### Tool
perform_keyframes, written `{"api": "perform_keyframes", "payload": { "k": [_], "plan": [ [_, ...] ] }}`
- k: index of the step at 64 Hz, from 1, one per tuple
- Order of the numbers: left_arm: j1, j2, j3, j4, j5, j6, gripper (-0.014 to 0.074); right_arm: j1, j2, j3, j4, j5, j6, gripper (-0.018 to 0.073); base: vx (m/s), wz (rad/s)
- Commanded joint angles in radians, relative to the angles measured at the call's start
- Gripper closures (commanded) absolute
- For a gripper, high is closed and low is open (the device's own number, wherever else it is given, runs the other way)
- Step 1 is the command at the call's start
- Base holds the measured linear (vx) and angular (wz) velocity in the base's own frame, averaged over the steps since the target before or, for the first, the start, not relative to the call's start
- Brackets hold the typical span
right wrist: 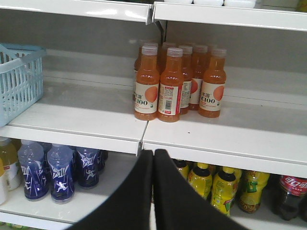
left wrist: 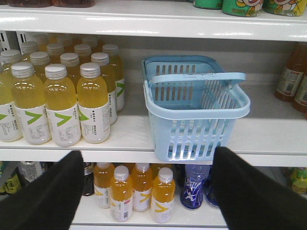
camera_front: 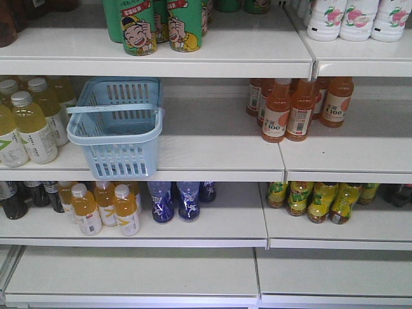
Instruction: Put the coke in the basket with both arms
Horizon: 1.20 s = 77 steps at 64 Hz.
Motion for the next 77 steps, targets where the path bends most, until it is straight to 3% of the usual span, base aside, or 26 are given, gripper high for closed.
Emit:
{"api": "perform_keyframes", "payload": {
  "k": [1, 10, 14, 22, 45, 65, 77],
  "plan": [
    [0.001, 0.005, -0.035, -0.076, -0.087, -0.095, 0.0055, -0.002, -0.012, 0.008, -0.004, -0.077, -0.002, 0.0569, 0.00, 0.00],
    [0.000, 0.006, -0.035, -0.355, -0.149, -0.342, 0.0055, -0.002, -0.012, 0.008, -0.004, -0.077, -0.002, 0.0569, 0.00, 0.00],
    [0.000, 0.018, -0.041, -0.455, -0.166, -0.391, 0.0055, -0.002, -0.012, 0.008, -0.004, -0.077, -0.002, 0.0569, 0.00, 0.00],
    [-0.003, 0.069, -0.090, -0.574, -0.159, -0.393, 0.0055, -0.002, -0.012, 0.008, -0.004, -0.077, -0.002, 0.0569, 0.00, 0.00],
    [-0.006, 0.434, -0.347, -0.830, 0.054, -0.390, 0.0055, -0.002, -0.012, 0.008, -0.004, -0.077, -0.002, 0.0569, 0.00, 0.00],
    [-0.066, 0.795, -0.560, -1.056, 0.071, -0.355, 0.0055, -0.002, -0.012, 0.008, -0.004, -0.077, -0.002, 0.0569, 0.00, 0.00],
    [-0.082, 0.982, -0.692, -1.138, 0.092, -0.350, 0.0055, -0.002, -0.012, 0.008, -0.004, -0.077, -0.002, 0.0569, 0.00, 0.00]
  ]
}}
